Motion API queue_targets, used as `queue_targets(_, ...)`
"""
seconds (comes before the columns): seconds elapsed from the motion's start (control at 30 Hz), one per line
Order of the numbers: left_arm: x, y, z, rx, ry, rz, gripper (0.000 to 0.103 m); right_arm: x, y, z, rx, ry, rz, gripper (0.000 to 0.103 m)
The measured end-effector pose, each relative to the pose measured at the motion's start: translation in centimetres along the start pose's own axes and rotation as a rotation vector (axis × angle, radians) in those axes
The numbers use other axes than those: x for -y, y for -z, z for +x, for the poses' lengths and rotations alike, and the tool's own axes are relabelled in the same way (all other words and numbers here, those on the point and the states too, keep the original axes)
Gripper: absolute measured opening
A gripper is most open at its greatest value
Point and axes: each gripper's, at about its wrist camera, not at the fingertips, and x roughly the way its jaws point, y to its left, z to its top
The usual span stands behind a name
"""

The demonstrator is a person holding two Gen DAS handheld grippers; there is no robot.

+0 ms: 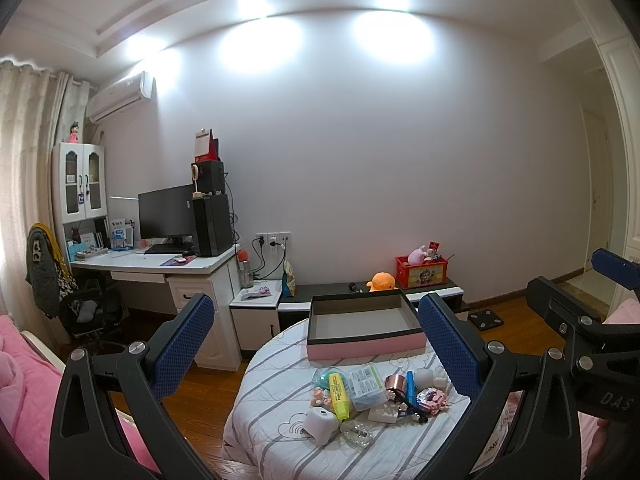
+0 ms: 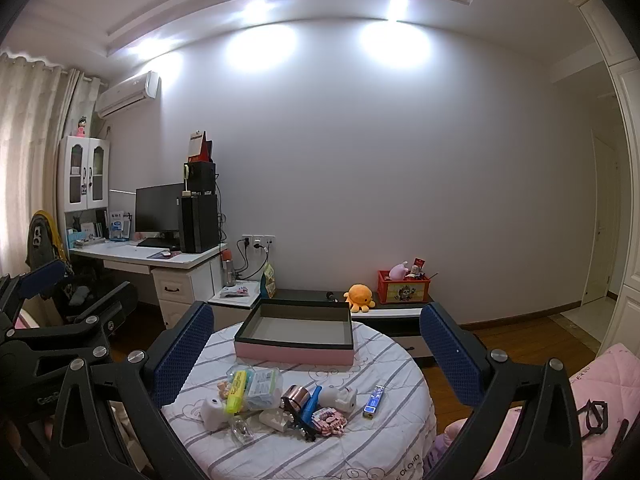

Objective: Organize rigid objects

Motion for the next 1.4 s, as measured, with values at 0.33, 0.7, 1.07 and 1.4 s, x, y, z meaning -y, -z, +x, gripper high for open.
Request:
queue_targets(0.33,0.2,0.1,0.2,-0.001,0.001,0.004,0.103,0.1,0.1,0.2,-0.004,0.007,0.0,0.103)
queue_targets(0.7,0.6,0.0,0.5,-0.002,0.006,0.007,0.103,0.0,-0.2,-0.3,-0.002,0.019,-0.007,0.103)
queue_targets(1.07,1.2,0.1,1.0,-0.003,0.011,0.009,0.103,-0.2,-0.3,-0.5,-0.008,0.031,-0.006,0.103)
queue_targets(1.4,1.6,0.9,2.1,-0.004,0.022,0.021,0.103,-0.1,0.0,0.2,-0.027,0.037,0.003,0.103)
